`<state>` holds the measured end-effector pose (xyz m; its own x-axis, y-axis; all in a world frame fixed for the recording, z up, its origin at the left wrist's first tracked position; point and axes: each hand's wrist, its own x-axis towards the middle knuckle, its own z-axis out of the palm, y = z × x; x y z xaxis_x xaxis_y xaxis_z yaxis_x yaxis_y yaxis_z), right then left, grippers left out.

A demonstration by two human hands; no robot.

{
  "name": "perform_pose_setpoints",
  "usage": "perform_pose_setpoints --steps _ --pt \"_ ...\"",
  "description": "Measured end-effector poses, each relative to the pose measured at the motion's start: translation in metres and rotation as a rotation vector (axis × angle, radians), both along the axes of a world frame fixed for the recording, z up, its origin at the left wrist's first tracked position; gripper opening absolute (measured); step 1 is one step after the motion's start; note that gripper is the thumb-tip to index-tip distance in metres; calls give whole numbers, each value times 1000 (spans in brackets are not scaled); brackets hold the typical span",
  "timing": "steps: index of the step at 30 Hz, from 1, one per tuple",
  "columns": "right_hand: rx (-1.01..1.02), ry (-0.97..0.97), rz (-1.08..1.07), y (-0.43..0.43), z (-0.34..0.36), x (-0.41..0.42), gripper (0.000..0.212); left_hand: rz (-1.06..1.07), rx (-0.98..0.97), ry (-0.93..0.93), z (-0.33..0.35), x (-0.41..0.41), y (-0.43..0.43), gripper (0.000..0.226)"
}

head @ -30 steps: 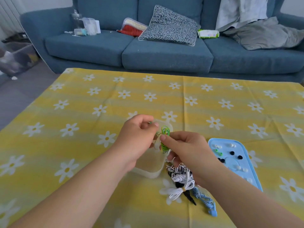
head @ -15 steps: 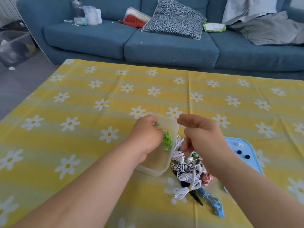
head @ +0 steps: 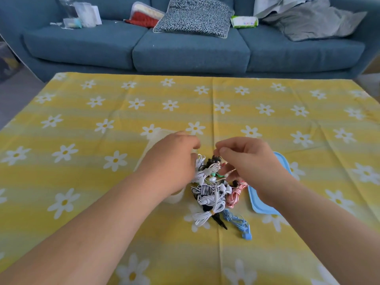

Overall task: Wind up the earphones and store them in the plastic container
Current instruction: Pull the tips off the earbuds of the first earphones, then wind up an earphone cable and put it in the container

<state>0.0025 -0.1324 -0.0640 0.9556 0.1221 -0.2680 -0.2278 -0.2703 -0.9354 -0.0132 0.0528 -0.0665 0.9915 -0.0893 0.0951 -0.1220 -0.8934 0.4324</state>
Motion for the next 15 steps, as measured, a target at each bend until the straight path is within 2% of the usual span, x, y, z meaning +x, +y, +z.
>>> perform_pose_setpoints --steps 2,4,8,15 --pt "-67 13 28 -11 -1 -6 13 -72 41 -13 -3 -8 -12 16" --pt "-120 13 38 -22 -1 -12 14 -115 176 18 -10 -15 -28 13" --pt "-177 7 103 -31 -3 -17 17 -119 426 -60 -11 -16 -46 21" --pt "-284 62 235 -35 -3 -19 18 -58 487 74 -10 -3 -52 16"
